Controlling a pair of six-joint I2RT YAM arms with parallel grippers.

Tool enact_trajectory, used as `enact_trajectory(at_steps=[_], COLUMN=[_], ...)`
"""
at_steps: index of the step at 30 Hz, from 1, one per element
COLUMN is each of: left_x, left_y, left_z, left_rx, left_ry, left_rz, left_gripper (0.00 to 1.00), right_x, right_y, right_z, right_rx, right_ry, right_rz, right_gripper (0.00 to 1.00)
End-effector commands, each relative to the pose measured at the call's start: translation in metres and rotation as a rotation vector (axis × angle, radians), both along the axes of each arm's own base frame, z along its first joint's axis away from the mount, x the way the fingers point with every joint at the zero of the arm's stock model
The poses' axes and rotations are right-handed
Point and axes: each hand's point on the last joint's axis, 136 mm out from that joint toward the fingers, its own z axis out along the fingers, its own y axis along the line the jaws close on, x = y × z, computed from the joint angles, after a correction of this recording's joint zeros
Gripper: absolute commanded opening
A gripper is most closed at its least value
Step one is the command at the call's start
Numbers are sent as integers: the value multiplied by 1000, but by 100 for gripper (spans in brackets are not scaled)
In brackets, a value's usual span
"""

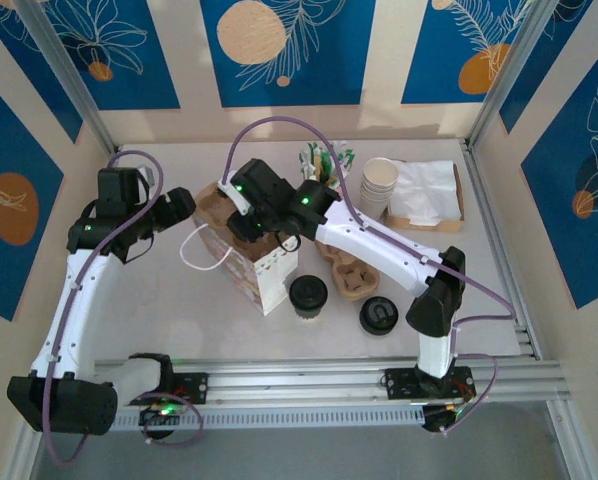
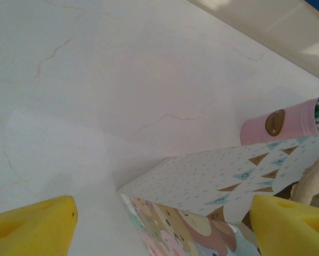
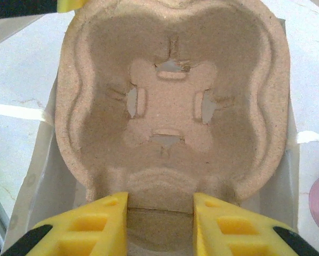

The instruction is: Pack the takeout coffee

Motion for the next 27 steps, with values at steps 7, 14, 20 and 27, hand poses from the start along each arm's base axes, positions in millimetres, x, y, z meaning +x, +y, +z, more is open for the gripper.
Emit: enact_trajectory(at_steps=[7, 14, 20, 27], left_x=[0, 2, 3, 2], left_y=[9, 13, 13, 13], left_z=[-7, -13, -21, -19], left_rx=[3, 6, 1, -5], left_ry=[10, 22, 39, 34], left_rz=[43, 69, 78, 88], left_gripper=[82, 81, 81, 80], right_x=[-12, -17, -19, -19], right_y=[-9, -8, -10, -16], right_z=[2, -5, -6, -18], right_rx=[-20, -54, -64, -104], right_ry=[-1, -6, -7, 22], right_rz=[0, 12, 11, -19], right_gripper=[32, 32, 32, 32])
